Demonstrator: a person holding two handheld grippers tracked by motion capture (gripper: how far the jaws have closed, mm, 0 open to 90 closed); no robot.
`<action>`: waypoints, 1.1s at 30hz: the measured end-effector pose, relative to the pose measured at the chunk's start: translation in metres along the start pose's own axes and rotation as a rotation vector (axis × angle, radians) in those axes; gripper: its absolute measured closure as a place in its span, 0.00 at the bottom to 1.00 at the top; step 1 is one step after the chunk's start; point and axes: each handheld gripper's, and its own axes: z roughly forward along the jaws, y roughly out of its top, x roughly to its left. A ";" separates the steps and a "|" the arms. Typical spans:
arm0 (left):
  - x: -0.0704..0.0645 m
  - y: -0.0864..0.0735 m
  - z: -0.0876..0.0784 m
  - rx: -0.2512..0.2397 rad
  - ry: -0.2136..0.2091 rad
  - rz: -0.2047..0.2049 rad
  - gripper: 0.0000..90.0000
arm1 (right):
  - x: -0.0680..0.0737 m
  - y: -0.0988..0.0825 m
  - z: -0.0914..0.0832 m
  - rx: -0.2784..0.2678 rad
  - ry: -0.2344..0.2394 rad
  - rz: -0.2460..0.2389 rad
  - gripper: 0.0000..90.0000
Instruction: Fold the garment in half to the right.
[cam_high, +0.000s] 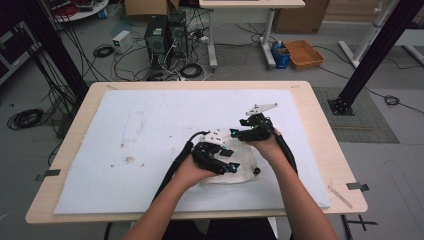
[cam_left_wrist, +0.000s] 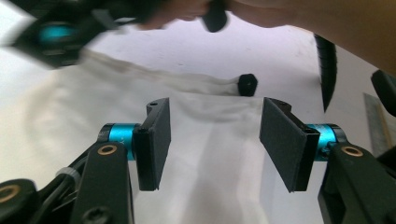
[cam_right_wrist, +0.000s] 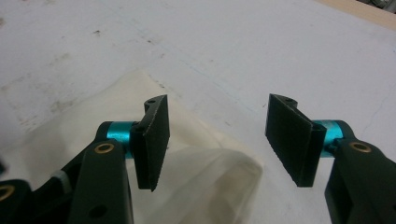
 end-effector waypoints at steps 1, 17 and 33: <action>0.002 -0.003 -0.007 -0.002 0.017 0.003 0.45 | 0.002 0.000 -0.003 -0.004 0.001 -0.012 0.44; 0.029 -0.106 -0.106 -0.009 0.294 -0.199 0.33 | 0.045 -0.072 -0.042 0.032 0.047 -0.145 0.62; 0.039 -0.120 -0.119 -0.014 0.363 -0.231 0.33 | 0.045 -0.094 -0.042 0.030 0.128 -0.063 0.96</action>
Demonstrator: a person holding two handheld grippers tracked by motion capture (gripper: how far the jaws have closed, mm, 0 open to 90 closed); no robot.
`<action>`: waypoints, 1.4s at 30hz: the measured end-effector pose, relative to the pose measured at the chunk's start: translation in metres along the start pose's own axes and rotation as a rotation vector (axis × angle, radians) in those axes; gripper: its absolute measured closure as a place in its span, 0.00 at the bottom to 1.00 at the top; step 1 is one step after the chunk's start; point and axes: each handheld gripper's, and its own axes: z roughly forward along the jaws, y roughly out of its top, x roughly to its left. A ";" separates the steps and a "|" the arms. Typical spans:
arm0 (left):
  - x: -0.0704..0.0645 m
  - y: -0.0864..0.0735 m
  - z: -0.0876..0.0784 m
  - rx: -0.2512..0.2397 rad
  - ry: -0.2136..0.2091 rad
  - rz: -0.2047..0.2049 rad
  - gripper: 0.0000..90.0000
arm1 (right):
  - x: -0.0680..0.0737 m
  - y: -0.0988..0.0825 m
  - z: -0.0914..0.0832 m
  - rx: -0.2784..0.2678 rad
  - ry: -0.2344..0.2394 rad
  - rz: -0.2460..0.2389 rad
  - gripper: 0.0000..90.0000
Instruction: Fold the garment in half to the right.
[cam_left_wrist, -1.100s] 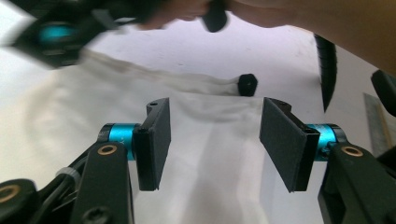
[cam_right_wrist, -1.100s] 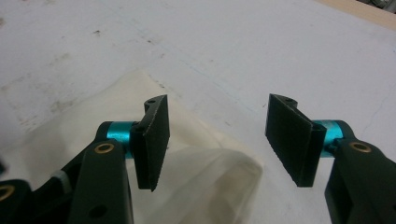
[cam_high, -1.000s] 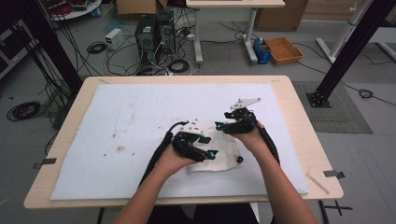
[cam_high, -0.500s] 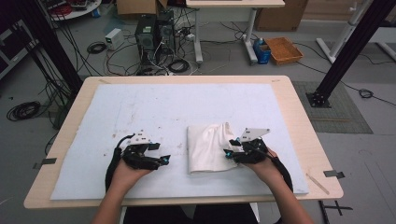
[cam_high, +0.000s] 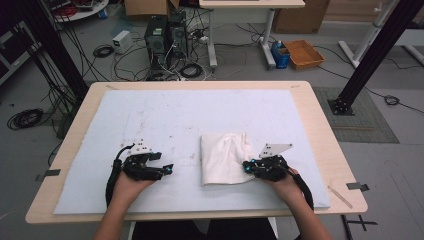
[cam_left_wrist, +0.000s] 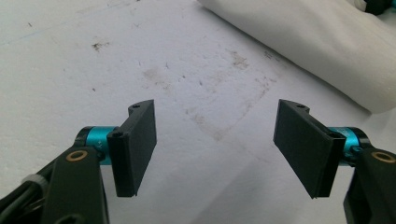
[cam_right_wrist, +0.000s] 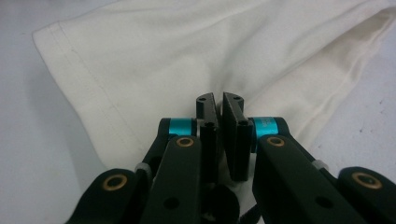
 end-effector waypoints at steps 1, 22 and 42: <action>0.000 0.000 0.000 -0.001 -0.001 0.001 0.33 | 0.000 0.001 -0.001 -0.002 -0.004 -0.002 0.96; 0.002 0.002 -0.005 -0.005 -0.012 0.001 0.33 | -0.006 0.015 -0.036 -0.114 -0.022 0.023 0.96; 0.004 0.002 -0.005 0.006 -0.003 -0.014 0.33 | -0.029 0.014 -0.040 -0.117 -0.095 0.097 0.61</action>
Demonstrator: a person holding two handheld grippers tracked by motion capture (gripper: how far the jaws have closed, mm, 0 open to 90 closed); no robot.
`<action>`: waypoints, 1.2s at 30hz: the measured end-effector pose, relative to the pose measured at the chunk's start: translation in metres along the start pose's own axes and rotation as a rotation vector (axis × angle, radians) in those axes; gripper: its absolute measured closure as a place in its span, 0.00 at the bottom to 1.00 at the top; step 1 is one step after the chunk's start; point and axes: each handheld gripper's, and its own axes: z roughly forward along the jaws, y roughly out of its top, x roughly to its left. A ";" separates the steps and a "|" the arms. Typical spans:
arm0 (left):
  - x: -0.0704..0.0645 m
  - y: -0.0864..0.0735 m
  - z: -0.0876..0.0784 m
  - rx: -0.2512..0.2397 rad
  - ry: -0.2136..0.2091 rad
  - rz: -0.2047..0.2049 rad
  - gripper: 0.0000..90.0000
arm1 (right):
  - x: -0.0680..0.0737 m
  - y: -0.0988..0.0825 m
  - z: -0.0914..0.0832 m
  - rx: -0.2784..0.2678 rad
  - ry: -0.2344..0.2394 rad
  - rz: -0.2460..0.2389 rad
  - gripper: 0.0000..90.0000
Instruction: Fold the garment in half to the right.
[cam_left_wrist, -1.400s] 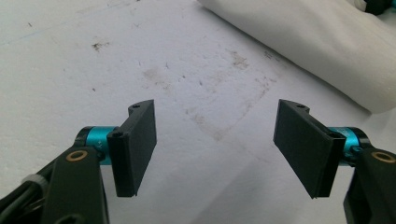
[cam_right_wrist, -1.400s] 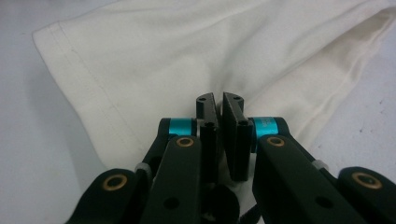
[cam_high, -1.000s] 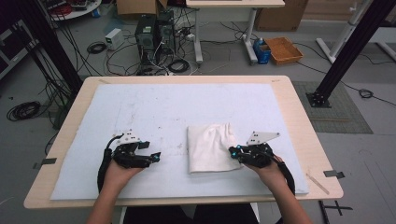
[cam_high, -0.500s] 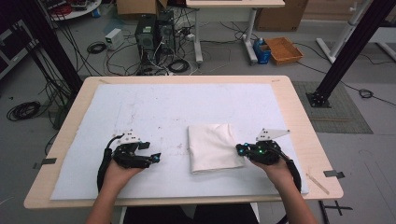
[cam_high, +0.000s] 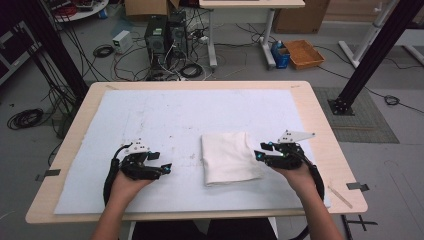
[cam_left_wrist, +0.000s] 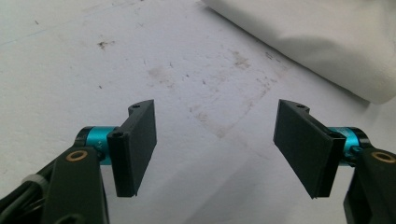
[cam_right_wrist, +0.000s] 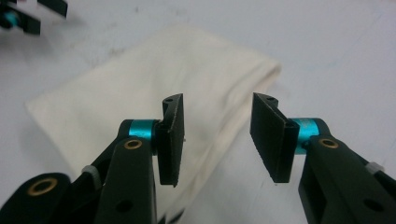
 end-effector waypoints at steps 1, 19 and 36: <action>0.000 0.000 0.000 0.000 -0.001 -0.001 0.33 | -0.002 0.006 0.001 -0.019 -0.005 -0.005 0.59; 0.006 -0.003 -0.001 -0.004 0.008 -0.018 0.33 | -0.047 0.035 0.076 0.062 -0.055 0.092 1.00; 0.003 -0.003 0.001 0.004 0.001 -0.011 0.33 | -0.052 0.026 0.089 0.060 0.045 0.159 0.95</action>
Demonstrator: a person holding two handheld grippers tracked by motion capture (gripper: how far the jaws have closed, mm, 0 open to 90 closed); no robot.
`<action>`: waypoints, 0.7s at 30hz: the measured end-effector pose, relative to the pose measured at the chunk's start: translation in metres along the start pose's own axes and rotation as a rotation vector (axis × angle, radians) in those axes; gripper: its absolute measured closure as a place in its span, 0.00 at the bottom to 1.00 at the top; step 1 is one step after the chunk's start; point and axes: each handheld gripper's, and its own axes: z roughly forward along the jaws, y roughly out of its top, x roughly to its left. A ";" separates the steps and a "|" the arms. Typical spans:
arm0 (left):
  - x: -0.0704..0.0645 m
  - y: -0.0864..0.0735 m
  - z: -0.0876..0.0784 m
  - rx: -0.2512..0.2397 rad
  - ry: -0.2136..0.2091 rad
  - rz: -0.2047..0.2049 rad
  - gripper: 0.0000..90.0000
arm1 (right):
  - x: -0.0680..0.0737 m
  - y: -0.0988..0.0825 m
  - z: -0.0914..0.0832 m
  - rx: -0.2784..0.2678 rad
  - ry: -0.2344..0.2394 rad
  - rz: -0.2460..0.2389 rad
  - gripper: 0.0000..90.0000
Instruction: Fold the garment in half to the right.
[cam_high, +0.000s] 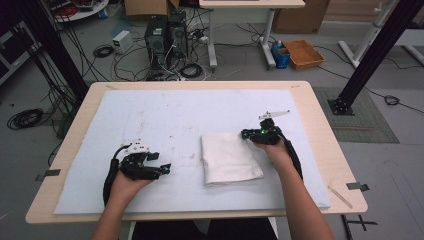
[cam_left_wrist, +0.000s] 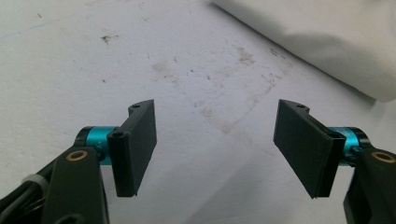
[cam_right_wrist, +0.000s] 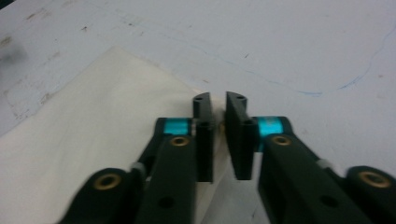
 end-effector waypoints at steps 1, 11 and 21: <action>0.000 0.000 0.000 -0.001 0.000 -0.003 0.33 | 0.001 0.000 -0.001 -0.007 -0.002 0.000 0.97; 0.000 0.000 0.000 -0.003 -0.001 -0.003 0.33 | -0.002 0.001 -0.010 -0.001 -0.118 -0.007 0.95; 0.004 0.002 -0.006 -0.046 -0.005 -0.004 0.33 | 0.017 -0.013 -0.041 -0.076 -0.086 -0.038 0.46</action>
